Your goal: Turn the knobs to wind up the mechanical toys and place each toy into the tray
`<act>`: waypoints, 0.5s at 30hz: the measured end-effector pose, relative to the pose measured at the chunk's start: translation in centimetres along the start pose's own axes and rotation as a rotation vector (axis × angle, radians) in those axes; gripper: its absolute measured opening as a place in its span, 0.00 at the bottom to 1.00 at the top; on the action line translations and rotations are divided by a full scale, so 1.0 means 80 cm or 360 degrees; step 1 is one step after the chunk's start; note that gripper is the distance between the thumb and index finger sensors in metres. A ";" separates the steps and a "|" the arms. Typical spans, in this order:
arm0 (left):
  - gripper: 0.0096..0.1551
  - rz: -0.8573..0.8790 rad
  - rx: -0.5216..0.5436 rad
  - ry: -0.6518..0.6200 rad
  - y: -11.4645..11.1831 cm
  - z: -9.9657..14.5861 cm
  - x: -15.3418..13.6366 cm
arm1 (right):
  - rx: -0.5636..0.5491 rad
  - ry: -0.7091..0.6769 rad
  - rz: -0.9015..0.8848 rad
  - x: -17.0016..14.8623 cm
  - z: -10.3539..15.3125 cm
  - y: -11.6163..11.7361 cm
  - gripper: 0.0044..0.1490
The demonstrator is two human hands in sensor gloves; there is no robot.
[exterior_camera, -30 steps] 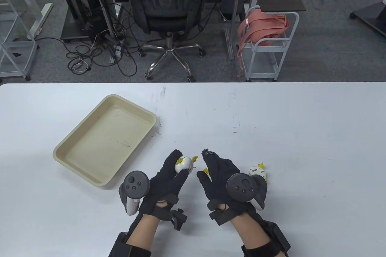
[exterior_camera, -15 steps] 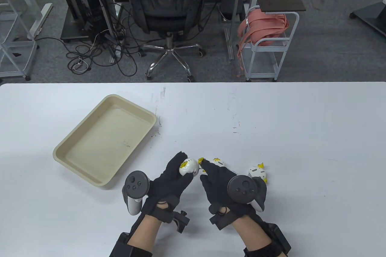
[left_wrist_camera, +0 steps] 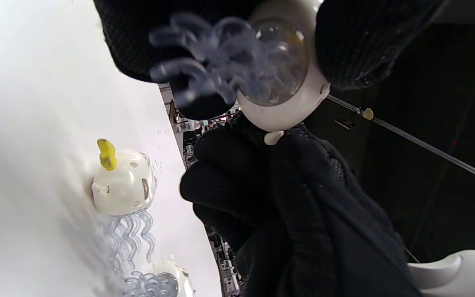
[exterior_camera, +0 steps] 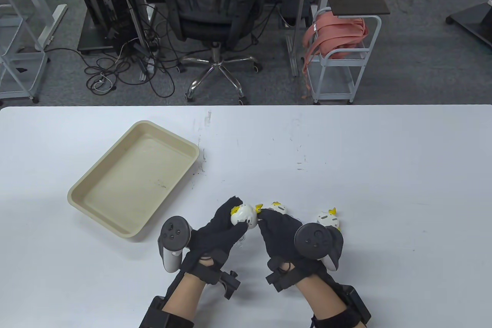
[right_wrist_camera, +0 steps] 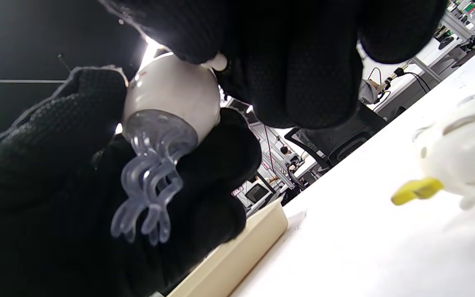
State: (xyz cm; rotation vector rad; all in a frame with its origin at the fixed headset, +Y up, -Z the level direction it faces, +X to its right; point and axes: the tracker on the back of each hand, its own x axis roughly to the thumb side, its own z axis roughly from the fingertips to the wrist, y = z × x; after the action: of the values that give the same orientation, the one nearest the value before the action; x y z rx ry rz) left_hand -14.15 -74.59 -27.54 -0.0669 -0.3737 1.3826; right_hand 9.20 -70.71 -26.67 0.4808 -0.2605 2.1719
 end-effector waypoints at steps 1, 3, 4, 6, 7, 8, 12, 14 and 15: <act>0.46 -0.0005 -0.0003 -0.0002 0.000 0.000 0.000 | 0.0000 0.0000 0.0003 0.000 0.000 0.000 0.29; 0.45 0.0025 -0.0033 -0.0003 0.000 -0.001 0.000 | -0.0004 0.0010 -0.0003 -0.001 0.000 0.000 0.29; 0.45 0.0036 -0.0040 -0.0015 0.001 -0.001 0.000 | -0.0005 0.0018 -0.0019 -0.003 0.000 0.000 0.29; 0.44 0.0012 -0.0062 -0.0064 0.002 -0.002 0.001 | -0.0014 0.0043 -0.0100 -0.006 -0.001 -0.001 0.29; 0.44 0.0007 -0.0078 -0.0091 0.003 -0.002 0.002 | -0.0019 0.0061 -0.0156 -0.006 -0.001 -0.002 0.29; 0.44 0.0009 -0.0081 -0.0102 0.003 -0.001 0.003 | -0.0020 0.0071 -0.0178 -0.006 -0.001 -0.002 0.29; 0.43 0.0055 -0.0122 -0.0133 0.001 -0.002 0.003 | -0.0058 0.0118 -0.0253 -0.009 0.000 -0.006 0.28; 0.43 0.0026 -0.0122 -0.0137 0.000 -0.002 0.002 | -0.0039 0.0179 -0.0298 -0.014 0.000 -0.006 0.28; 0.43 -0.0001 -0.0125 -0.0145 0.000 -0.002 0.002 | -0.0034 0.0206 -0.0341 -0.018 0.000 -0.005 0.27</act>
State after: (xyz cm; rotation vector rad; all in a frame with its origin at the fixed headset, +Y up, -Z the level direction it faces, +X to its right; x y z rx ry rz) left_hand -14.09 -74.37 -27.67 -0.0686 -0.5045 1.3734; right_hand 10.33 -71.47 -27.26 0.3382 -0.1530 1.9791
